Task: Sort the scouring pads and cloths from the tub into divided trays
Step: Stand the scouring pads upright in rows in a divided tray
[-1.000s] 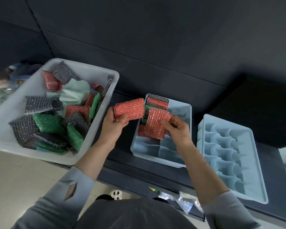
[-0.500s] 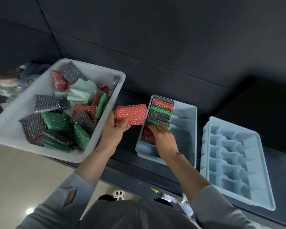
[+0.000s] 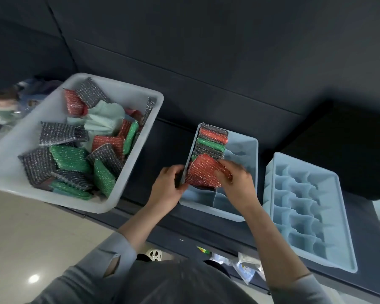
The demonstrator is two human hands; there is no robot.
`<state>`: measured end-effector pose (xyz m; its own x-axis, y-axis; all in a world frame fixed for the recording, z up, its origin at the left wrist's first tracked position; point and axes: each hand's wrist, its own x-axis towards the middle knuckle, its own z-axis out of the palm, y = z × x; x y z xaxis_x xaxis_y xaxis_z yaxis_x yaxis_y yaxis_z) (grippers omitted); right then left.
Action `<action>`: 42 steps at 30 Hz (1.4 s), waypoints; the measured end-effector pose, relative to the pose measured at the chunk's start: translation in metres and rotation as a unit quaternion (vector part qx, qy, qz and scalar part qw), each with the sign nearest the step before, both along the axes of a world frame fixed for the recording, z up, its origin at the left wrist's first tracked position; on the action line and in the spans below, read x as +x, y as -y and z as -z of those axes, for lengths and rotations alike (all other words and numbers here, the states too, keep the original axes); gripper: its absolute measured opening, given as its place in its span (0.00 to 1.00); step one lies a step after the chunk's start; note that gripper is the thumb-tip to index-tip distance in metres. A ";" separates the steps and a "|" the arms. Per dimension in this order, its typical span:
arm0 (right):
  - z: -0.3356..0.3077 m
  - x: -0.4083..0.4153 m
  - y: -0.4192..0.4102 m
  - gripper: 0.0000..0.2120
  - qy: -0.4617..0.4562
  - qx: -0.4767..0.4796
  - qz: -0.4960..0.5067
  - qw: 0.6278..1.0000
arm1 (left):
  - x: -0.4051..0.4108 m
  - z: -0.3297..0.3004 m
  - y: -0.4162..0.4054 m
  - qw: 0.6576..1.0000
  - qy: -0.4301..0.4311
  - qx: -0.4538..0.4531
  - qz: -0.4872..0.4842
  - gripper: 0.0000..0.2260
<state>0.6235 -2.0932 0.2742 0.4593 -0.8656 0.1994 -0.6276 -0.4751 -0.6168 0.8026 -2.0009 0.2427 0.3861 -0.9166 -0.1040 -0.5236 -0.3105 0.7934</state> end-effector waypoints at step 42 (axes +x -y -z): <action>-0.038 0.209 0.014 0.30 -0.124 -0.042 -0.197 0.972 | 0.210 -0.084 -0.026 0.958 0.276 0.056 0.047 0.22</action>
